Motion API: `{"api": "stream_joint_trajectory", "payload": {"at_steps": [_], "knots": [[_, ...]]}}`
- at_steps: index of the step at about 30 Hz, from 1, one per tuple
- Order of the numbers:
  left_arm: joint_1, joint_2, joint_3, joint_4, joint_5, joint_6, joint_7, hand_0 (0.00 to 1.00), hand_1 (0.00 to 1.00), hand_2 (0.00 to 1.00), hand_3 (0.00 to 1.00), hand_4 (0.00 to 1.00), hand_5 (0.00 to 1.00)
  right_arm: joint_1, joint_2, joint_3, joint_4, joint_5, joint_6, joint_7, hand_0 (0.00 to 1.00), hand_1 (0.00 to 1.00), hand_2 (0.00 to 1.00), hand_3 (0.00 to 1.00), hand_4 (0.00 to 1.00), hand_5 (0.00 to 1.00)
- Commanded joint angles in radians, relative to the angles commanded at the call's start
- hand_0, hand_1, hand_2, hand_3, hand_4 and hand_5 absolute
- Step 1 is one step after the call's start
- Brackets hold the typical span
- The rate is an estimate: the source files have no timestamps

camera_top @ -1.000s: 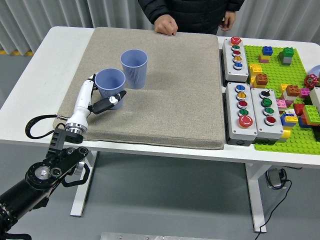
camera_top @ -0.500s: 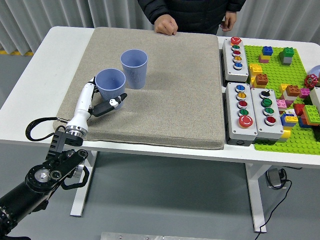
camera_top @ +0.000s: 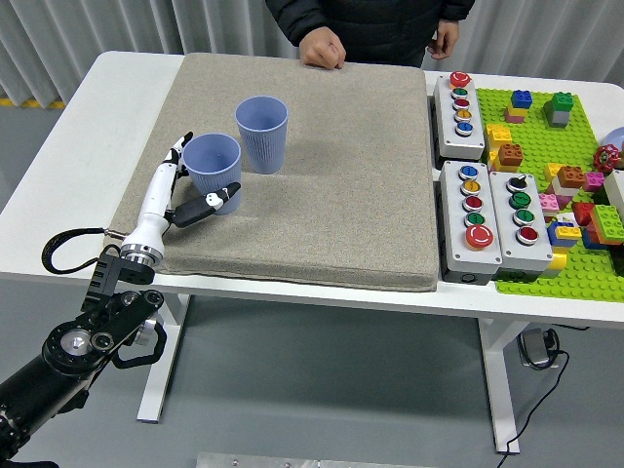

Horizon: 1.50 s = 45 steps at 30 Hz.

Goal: Pick cup pour cup place

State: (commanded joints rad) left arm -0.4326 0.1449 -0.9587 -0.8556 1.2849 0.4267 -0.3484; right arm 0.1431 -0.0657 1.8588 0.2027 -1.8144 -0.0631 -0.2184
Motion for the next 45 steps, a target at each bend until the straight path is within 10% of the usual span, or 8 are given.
{"api": "stream_joint_trajectory", "payload": {"at_steps": [45], "knots": [[0.300,0.031,-0.217,-0.326,0.212,-0.035,0.025,0.873,0.939,0.998,0.998,0.998,0.584,-0.008,0.001,0.013,0.002,-0.018,0.001,-0.002,0.700,0.707,0.674,0.638,0.067,0.317]]}}
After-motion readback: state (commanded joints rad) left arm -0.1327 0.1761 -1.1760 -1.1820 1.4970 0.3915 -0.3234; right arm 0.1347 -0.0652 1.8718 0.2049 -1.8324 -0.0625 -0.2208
